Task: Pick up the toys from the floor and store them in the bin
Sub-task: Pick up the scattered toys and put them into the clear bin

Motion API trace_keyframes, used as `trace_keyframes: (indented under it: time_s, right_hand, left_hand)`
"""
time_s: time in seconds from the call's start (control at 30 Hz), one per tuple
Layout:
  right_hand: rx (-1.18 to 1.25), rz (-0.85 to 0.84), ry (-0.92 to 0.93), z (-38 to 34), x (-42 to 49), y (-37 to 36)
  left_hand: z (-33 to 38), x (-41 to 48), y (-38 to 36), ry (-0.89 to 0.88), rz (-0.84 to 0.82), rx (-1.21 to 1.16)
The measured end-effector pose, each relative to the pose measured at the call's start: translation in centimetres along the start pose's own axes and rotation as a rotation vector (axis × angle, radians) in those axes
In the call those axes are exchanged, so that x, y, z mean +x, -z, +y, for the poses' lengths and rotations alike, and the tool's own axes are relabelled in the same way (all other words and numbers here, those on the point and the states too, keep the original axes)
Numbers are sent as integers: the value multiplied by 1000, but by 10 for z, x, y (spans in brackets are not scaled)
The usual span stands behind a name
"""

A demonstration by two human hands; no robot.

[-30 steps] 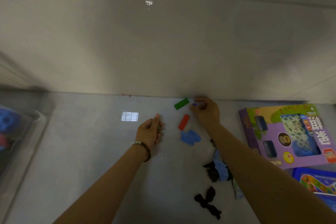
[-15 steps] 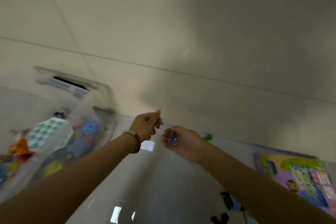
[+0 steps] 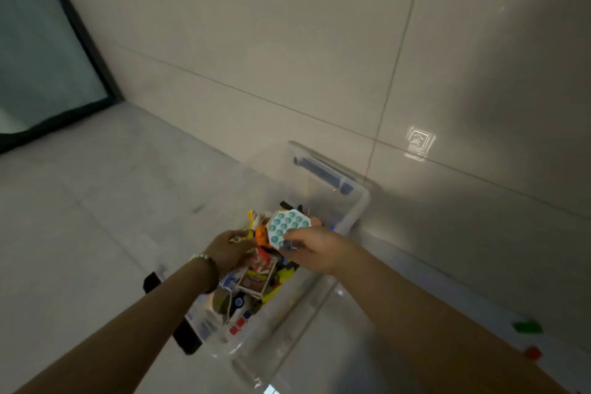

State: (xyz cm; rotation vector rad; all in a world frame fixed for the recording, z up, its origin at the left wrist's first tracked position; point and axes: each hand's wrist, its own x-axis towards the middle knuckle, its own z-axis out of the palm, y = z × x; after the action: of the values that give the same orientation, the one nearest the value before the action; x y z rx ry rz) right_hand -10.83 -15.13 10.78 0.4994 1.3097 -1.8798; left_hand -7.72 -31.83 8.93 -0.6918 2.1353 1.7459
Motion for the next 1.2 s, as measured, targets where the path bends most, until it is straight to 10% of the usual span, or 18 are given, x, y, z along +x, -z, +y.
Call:
trace_keyframes:
  time_s: [0.37, 0.67, 0.97, 1.2]
  right_hand:
    - [-144, -63, 101, -23, -30, 62]
    - [-250, 379, 158, -17, -171, 271]
    - [-477, 839, -156, 154, -253, 466]
    - [-378, 972, -22, 264, -237, 521]
  left_hand:
    - [19, 5, -16, -284, -91, 504]
    - [86, -40, -205, -510, -289, 489]
    - [-55, -63, -426, -264, -722, 1004]
    - [-154, -85, -501, -341, -881, 975]
